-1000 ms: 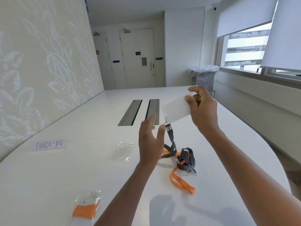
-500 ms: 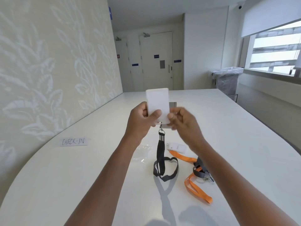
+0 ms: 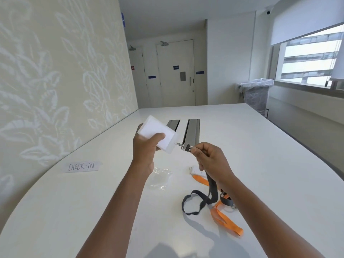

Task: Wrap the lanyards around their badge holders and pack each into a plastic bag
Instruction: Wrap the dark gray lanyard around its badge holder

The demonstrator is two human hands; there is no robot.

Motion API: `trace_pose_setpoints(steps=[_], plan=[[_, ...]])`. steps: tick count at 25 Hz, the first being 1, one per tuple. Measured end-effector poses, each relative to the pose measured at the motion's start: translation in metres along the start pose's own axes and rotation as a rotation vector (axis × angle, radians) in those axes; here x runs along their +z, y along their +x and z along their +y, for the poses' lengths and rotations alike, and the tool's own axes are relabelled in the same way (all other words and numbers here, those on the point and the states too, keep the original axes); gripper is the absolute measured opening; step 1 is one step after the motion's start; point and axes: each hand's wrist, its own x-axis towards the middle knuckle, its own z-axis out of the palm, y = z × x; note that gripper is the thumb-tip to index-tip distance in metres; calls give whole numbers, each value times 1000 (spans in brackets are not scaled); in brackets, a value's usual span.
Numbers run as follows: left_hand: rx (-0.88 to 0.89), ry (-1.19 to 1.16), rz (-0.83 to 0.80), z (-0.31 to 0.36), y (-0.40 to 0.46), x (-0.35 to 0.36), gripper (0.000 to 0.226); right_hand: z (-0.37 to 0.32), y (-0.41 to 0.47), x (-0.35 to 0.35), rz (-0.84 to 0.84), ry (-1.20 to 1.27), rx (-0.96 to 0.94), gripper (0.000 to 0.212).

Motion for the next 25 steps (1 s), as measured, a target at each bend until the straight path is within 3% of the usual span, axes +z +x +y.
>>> trace_pose_setpoints(steps=[2, 6, 10, 17, 21, 25], plan=[[-108, -1, -52, -7, -1, -14, 40, 1, 3, -7, 61, -52, 12, 19], [-249, 123, -126, -19, -3, -44, 12, 6, 6, -16, 153, -87, 37, 18], [-273, 271, -163, -31, -9, -58, 18, 12, 4, -11, 184, -144, 69, 17], [-67, 275, 191, -47, -11, -59, 15, 24, -18, 24, 26, -185, 25, 12], [-92, 81, 199, -40, -10, -58, 9, 36, -34, 49, -146, -5, 136, 18], [-173, -81, 131, -39, -12, -50, 13, 45, -42, 68, -191, 140, 297, 22]])
